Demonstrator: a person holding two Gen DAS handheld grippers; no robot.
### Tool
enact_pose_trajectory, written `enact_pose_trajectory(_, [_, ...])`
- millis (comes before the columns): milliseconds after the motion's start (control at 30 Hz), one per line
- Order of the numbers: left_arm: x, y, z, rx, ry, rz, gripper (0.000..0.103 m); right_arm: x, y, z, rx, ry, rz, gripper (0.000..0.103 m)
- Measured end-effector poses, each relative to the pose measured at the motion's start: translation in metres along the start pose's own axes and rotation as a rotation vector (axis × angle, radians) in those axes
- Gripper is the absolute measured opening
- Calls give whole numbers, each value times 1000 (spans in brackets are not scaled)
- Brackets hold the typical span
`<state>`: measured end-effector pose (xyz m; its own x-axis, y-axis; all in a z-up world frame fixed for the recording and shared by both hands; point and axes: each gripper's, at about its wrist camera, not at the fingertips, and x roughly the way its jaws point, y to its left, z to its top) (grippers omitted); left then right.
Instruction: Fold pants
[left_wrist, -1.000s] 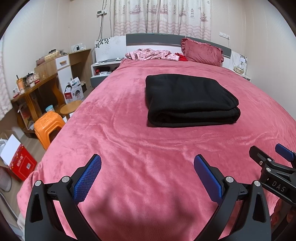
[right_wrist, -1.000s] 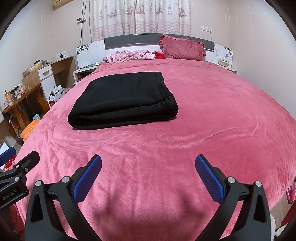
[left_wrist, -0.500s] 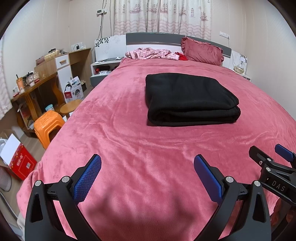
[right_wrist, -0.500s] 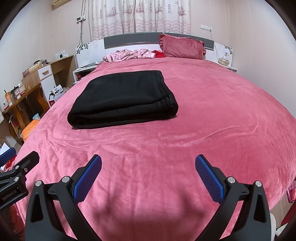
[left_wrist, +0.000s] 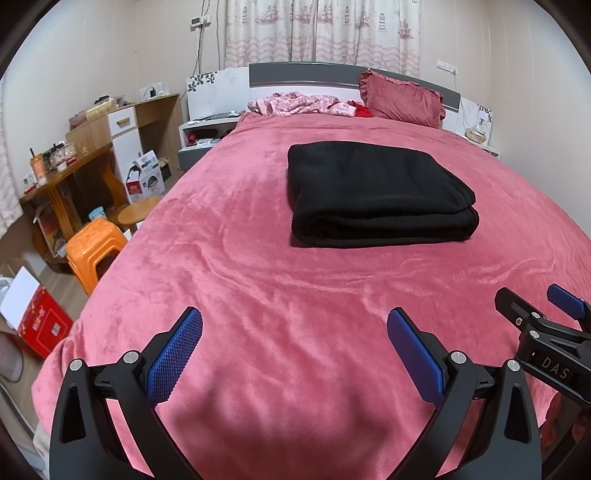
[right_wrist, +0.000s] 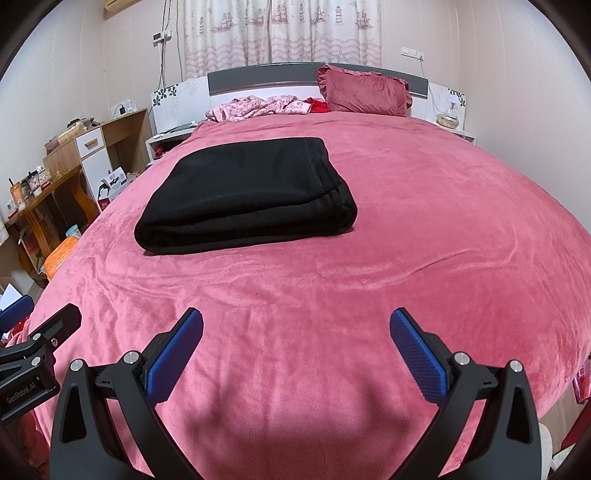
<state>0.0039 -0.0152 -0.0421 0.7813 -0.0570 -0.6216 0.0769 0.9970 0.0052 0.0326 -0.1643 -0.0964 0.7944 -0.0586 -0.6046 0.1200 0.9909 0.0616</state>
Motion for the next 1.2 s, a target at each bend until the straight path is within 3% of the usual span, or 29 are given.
enact_pose_trajectory(1200, [7,1,-3,14,48,-15,99,13,-8,-3,2,32,-1,101])
